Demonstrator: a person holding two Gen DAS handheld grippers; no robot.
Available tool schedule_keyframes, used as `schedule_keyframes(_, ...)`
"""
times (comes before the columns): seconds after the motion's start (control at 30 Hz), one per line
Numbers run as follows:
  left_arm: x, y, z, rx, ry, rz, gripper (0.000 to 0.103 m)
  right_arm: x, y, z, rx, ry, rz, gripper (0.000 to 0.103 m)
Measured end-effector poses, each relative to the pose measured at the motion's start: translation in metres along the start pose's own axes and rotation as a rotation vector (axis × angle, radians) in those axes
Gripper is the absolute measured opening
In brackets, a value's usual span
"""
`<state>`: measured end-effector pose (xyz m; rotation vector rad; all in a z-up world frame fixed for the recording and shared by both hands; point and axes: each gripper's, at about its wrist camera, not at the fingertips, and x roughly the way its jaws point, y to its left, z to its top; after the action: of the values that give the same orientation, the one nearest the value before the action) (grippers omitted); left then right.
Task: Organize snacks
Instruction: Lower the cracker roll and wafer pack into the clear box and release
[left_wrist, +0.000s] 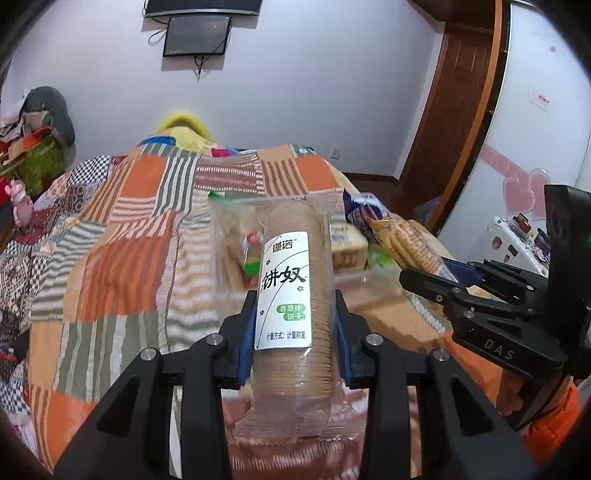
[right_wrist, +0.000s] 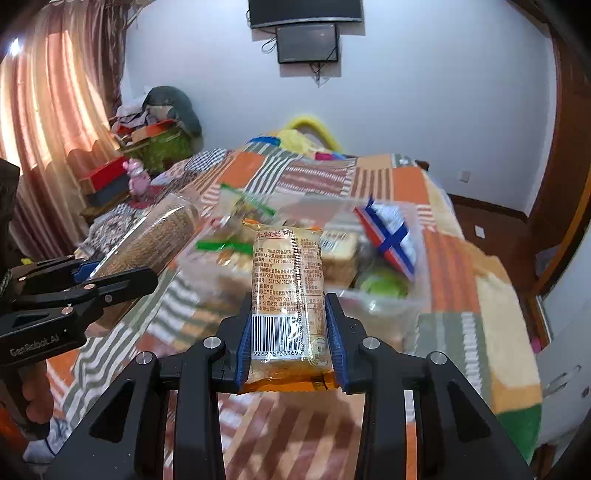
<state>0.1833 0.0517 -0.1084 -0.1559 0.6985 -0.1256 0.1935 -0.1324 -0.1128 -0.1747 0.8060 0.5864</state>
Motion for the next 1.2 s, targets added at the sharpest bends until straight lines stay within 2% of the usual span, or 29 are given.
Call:
schedule_keyframes(0.13, 0.016, -0.002, 0.016, 0.007, -0.001, -0.010, 0.036, 0.008, -0.011, 0.012, 0.018, -0.010, -0.001, 0.032)
schedule_keyframes(0.2, 0.028, -0.002, 0.025, 0.010, 0.005, -0.014, 0.036, 0.018, -0.014, 0.019, 0.003, 0.005, 0.018, 0.032)
schedule_keyframes(0.33, 0.052, -0.002, 0.037, 0.019, 0.009, 0.002, 0.036, 0.036, -0.016, 0.028, -0.013, 0.028, 0.000, 0.032)
schedule_keyframes(0.73, 0.111, 0.002, 0.051, -0.038, 0.086, -0.002, 0.036, 0.068, -0.036, 0.025, 0.025, 0.098, -0.035, 0.033)
schedule_keyframes(0.87, 0.109, 0.005, 0.052, -0.071, 0.074, -0.023, 0.043, 0.067, -0.042, 0.020, 0.050, 0.109, -0.028, 0.034)
schedule_keyframes(0.93, 0.107, 0.006, 0.050, -0.076, 0.065, -0.005, 0.049, 0.061, -0.041, 0.017, 0.049, 0.109, -0.033, 0.037)
schedule_keyframes(1.07, 0.095, 0.006, 0.047, -0.074, 0.054, 0.012, 0.049, 0.051, -0.043, 0.015, 0.050, 0.104, -0.044, 0.042)
schedule_keyframes(1.2, 0.061, -0.001, 0.047, -0.045, 0.003, 0.022, 0.049, 0.026, -0.044, 0.016, 0.061, 0.068, -0.041, 0.044)
